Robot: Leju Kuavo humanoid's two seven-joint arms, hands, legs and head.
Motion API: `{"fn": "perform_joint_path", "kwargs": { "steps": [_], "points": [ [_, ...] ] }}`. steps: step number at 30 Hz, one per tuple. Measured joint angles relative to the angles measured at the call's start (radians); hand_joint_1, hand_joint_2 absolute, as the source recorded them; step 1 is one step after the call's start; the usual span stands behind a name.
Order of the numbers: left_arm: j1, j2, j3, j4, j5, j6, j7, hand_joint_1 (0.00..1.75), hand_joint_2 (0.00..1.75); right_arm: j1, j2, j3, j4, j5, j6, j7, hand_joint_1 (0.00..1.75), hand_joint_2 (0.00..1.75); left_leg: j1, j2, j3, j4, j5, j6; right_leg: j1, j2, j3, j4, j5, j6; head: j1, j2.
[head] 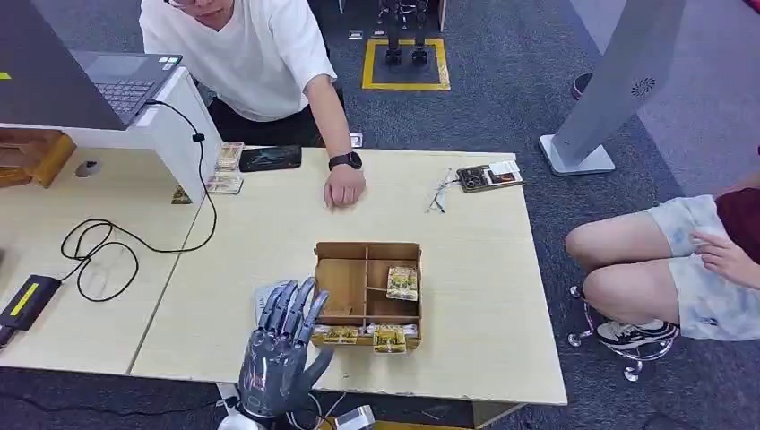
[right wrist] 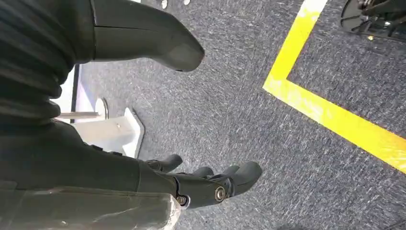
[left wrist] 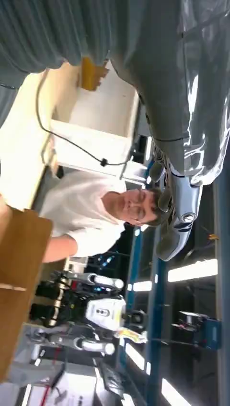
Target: Pass the card to the sensor for recognition and then transmit it.
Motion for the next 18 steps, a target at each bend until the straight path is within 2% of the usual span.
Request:
{"fn": "perform_joint_path", "kwargs": {
  "steps": [7,18],
  "points": [
    [-0.007,0.004,-0.03,0.108,0.021,0.0,-0.066,0.0,1.75,0.001,0.0,-0.021,-0.002,0.021,0.008,0.0,0.0,1.75,0.0,0.0,0.0,0.0,0.0,0.0,0.0,0.0,0.0,0.0,0.0,0.0,0.0,0.0],
    [-0.036,0.014,-0.062,0.214,0.035,0.0,-0.079,0.0,1.75,0.001,0.0,-0.039,-0.002,0.033,0.012,0.0,0.0,1.75,0.0,0.0,0.0,0.0,0.0,0.0,0.0,0.0,0.0,0.0,0.0,0.0,0.0,0.0]
  ]
}}
